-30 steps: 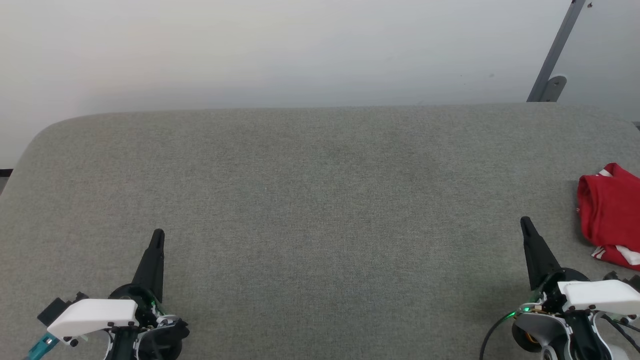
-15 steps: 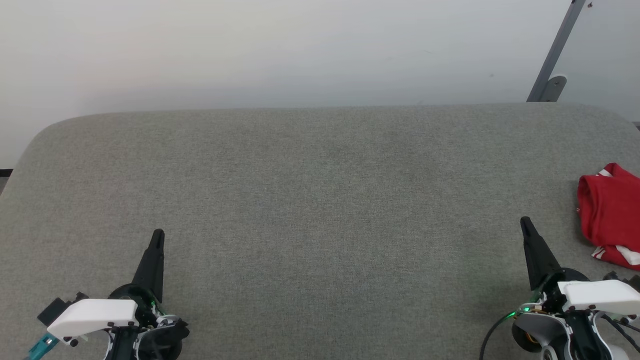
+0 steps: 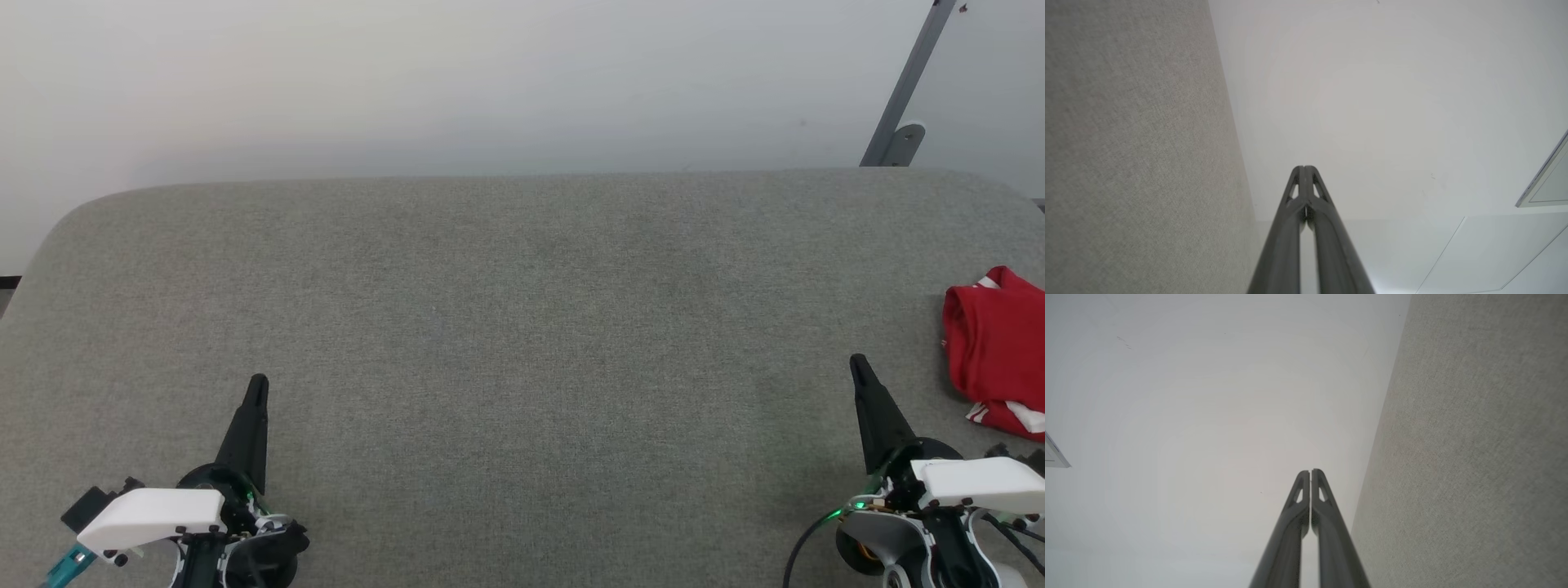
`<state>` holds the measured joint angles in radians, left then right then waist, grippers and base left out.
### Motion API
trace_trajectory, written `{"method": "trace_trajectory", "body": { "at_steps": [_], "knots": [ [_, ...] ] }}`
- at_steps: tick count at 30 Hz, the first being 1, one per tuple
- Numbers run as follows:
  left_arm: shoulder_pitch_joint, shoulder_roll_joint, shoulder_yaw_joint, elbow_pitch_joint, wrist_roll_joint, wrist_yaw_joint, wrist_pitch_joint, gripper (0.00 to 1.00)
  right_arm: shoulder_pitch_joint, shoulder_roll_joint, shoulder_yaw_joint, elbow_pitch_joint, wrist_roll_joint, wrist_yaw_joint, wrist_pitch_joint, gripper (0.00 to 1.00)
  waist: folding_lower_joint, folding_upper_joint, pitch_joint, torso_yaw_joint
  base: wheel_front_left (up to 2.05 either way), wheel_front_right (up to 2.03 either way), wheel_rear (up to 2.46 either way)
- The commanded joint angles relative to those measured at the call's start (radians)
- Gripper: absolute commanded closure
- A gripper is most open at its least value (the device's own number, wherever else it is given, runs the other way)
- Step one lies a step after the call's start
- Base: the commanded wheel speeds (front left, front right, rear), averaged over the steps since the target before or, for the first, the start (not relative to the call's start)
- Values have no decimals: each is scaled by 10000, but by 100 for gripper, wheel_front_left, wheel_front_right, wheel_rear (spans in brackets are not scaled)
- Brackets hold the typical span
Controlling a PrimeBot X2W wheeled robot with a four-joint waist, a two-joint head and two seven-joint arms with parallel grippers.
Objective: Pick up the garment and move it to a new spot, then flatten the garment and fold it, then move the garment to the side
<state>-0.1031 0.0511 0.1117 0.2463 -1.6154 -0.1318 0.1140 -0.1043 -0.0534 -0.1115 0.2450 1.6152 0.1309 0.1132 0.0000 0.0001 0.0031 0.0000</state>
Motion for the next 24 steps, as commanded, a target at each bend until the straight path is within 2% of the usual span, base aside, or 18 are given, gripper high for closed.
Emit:
{"method": "trace_trajectory", "body": {
  "at_steps": [1, 24],
  "knots": [
    [-123, -15, 27, -4, 32, 21, 20, 100, -91, 28, -21, 24, -25, -3, 14, 100, 0, -1, 0, 0, 0, 0, 0],
    [-124, -14, 35, -4, 32, 21, 27, 100, -91, 28, -26, 25, -34, -3, 18, 100, 0, -1, 0, 0, 0, 0, 0]
  ]
}}
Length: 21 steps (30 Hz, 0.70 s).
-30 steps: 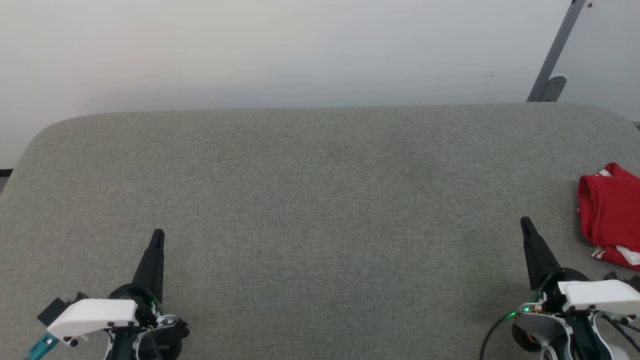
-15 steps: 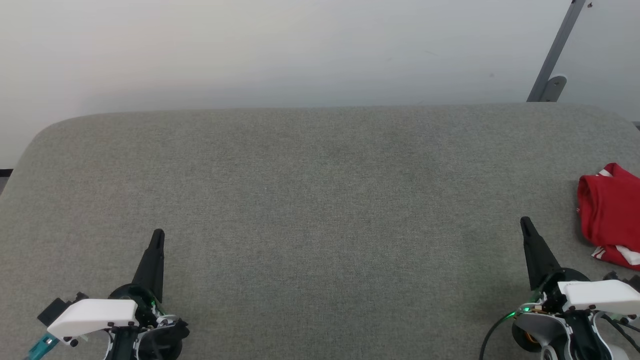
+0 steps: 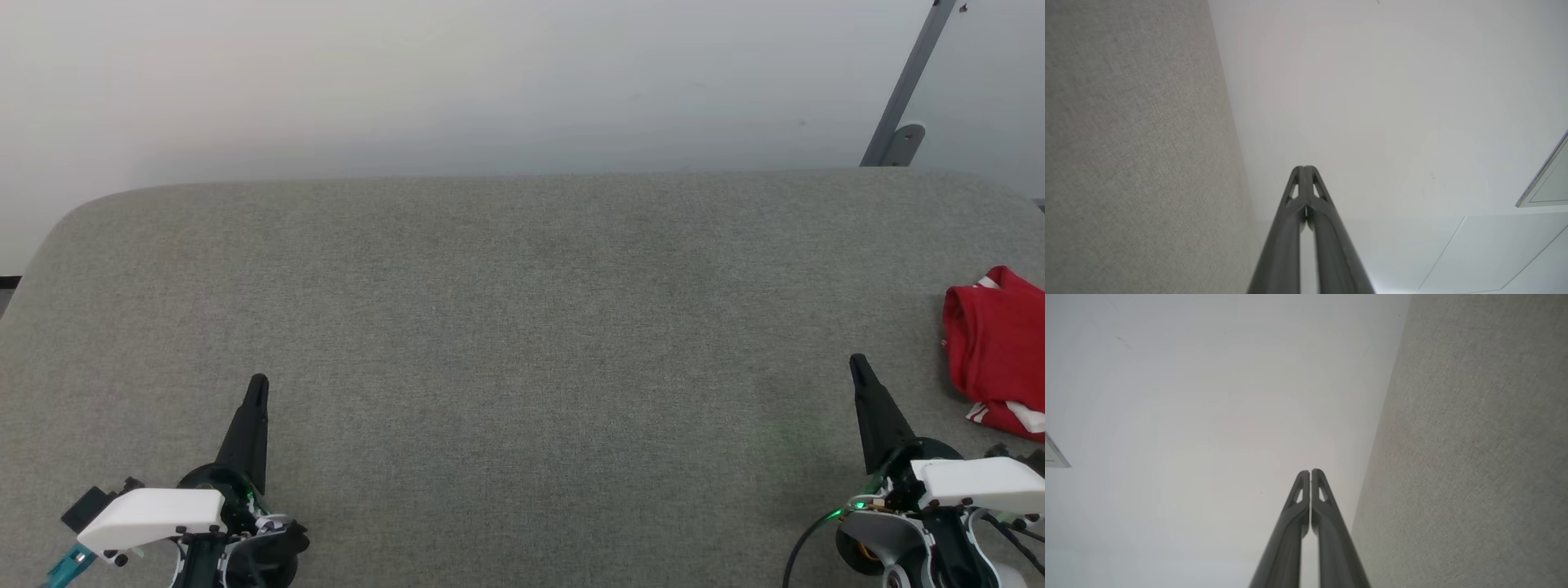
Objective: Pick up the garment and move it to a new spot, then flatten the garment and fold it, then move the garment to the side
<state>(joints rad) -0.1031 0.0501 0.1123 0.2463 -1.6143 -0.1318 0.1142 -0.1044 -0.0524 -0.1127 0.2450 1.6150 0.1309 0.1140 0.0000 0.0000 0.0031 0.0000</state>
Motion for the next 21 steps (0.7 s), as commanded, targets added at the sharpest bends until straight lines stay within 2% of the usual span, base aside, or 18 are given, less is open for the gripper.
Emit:
{"method": "trace_trajectory", "body": {
  "at_steps": [1, 21],
  "knots": [
    [-124, -5, 29, -4, 21, 21, 26, 100, -91, 19, -16, 25, -33, -3, 11, 100, 0, 0, 0, 0, 0, 0, 0],
    [-125, -7, 32, -4, 25, 21, 31, 100, -91, 19, -16, 25, -30, -3, 17, 100, 0, 0, 0, 0, 0, 0, 0]
  ]
}}
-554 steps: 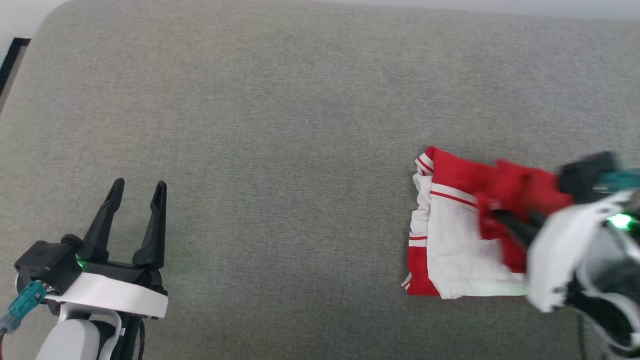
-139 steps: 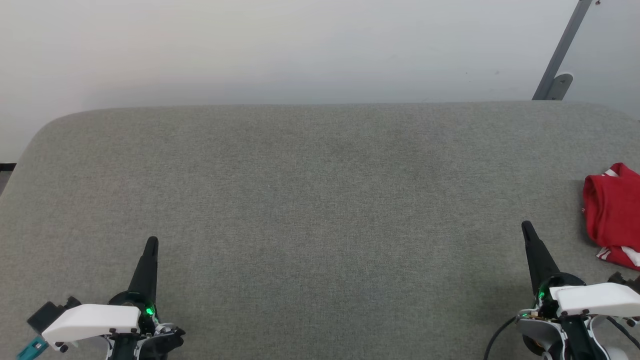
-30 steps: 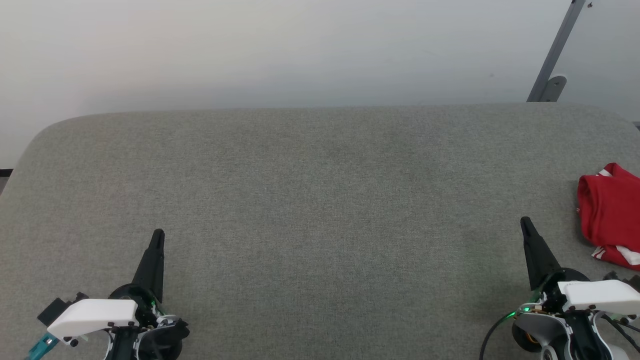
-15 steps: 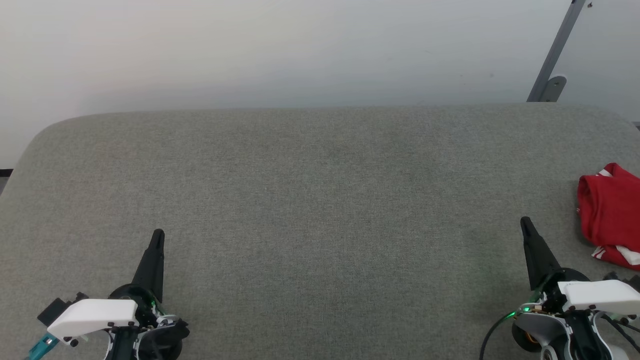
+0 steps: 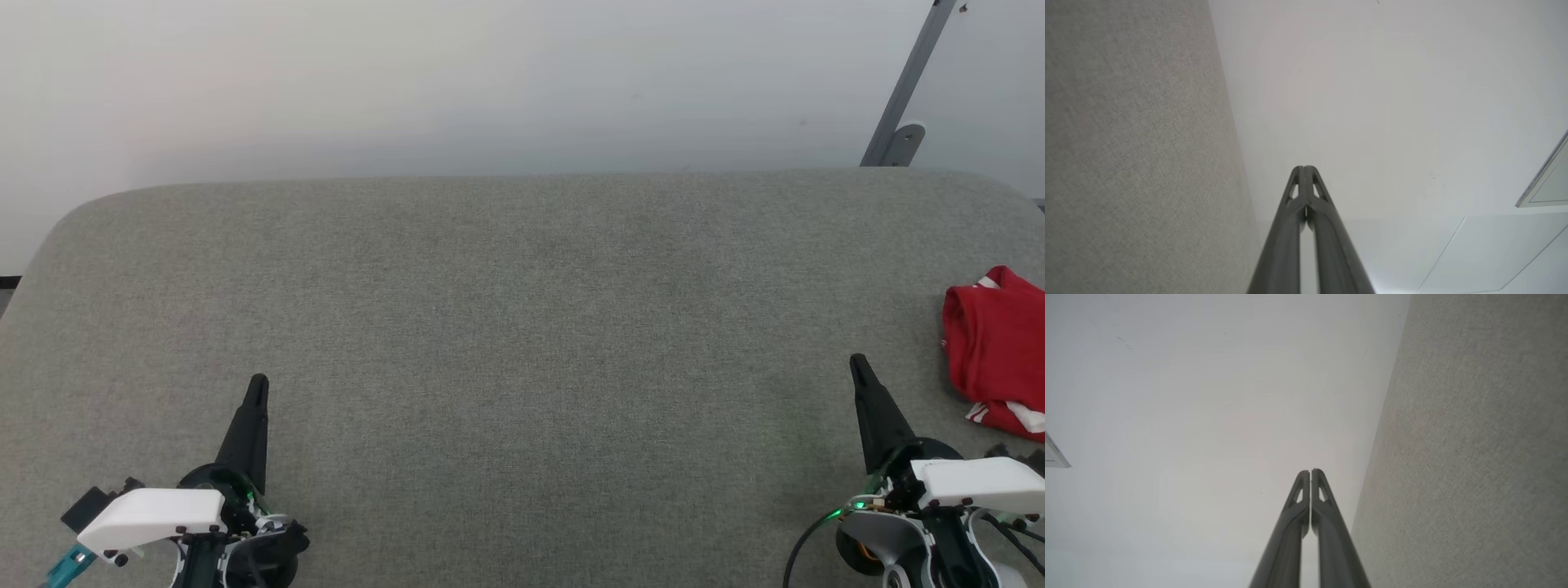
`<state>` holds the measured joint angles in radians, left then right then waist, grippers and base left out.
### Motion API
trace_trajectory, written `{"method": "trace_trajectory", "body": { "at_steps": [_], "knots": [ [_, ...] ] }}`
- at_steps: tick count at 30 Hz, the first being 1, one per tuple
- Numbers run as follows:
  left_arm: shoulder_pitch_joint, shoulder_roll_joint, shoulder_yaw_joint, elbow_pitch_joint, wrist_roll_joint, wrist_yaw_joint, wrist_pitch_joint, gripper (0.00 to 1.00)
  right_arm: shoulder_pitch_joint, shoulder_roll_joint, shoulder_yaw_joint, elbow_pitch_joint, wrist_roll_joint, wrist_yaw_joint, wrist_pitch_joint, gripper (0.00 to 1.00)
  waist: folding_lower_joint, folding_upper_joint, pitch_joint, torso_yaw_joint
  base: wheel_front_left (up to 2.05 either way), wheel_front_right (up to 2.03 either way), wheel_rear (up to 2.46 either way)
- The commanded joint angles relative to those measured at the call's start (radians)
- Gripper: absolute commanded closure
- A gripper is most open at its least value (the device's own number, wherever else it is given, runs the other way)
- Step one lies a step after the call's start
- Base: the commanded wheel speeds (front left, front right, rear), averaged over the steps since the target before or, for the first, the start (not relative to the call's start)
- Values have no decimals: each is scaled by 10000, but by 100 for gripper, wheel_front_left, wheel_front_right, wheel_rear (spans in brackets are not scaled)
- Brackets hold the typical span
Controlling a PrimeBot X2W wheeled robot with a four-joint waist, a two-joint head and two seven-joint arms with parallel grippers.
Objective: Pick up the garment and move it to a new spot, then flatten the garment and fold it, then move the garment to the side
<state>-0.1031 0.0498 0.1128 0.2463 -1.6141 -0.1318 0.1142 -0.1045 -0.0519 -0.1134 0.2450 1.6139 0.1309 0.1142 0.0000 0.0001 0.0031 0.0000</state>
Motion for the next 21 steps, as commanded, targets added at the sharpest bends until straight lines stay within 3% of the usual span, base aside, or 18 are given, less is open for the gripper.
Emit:
{"method": "trace_trajectory", "body": {
  "at_steps": [1, 21],
  "knots": [
    [-125, -3, 26, -4, 24, 21, 32, 100, -90, 14, -10, 25, -19, -3, 14, 100, 0, -1, 0, 0, 0, 0, 0],
    [-125, -3, 30, -5, 28, 21, 34, 100, -87, 16, -13, 24, -22, -3, 18, 100, 0, -1, 0, 0, 0, 0, 0]
  ]
}}
